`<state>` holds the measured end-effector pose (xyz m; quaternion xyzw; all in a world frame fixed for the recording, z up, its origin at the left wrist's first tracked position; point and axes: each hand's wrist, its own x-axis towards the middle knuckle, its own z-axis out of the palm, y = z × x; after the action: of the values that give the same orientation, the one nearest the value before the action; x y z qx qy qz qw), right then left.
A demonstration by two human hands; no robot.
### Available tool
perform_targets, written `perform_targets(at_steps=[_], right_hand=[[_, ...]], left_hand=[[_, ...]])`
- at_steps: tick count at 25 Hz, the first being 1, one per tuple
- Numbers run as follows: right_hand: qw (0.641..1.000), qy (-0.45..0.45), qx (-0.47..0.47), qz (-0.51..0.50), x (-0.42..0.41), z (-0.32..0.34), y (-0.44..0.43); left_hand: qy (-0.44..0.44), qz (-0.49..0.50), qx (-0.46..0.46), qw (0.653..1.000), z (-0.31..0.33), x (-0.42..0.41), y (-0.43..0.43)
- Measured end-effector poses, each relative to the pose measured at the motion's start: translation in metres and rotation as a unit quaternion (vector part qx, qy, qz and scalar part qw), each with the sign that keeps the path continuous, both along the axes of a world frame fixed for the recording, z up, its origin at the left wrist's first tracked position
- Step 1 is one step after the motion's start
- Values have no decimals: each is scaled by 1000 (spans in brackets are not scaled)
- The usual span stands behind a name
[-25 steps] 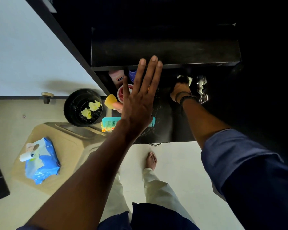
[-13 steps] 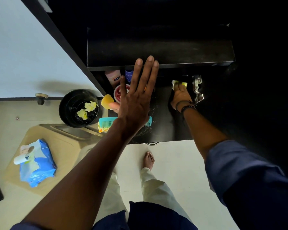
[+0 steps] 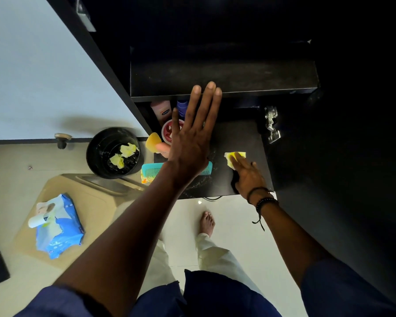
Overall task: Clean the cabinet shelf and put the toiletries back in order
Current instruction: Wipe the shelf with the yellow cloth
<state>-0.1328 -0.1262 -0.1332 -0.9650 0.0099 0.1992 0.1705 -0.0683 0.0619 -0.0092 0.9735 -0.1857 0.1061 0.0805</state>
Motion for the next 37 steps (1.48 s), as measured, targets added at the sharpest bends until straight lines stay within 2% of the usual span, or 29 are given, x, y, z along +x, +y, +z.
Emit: perform_targets(at_steps=[4,8,11,16,20,24,26,31,33,37], right_hand=[[999,38,9,-30,35,4,13],[997,64,25,37,58,2,48],[998,50,19,42,38,1,43],[998,46,-1,-50,-25,10,3],[997,74,29,9,-52,10,24],[989,72,23,124,-61,5,67],[988,59,10,141,-61,4,68],[997,63,-38,7,-50,9,46],[997,65,-30,16,-50,10,64],[992,53,2,118,-69,1,102]], left_hand=[[-2,1,9,1000,-1,1,1],[2,-2,12,1000,0,0,0],[10,-7,8,1000,-1,0,2],[31,-30,-73,996,0,-10,5],[166,-32,-66,983,-41,-60,21],[320,-14,-39,947,-70,-98,43],[365,-10,-27,930,-76,-101,53],[412,9,-24,911,-83,-97,62],[417,13,-31,908,-86,-98,61],[413,26,-72,907,-92,-106,61]])
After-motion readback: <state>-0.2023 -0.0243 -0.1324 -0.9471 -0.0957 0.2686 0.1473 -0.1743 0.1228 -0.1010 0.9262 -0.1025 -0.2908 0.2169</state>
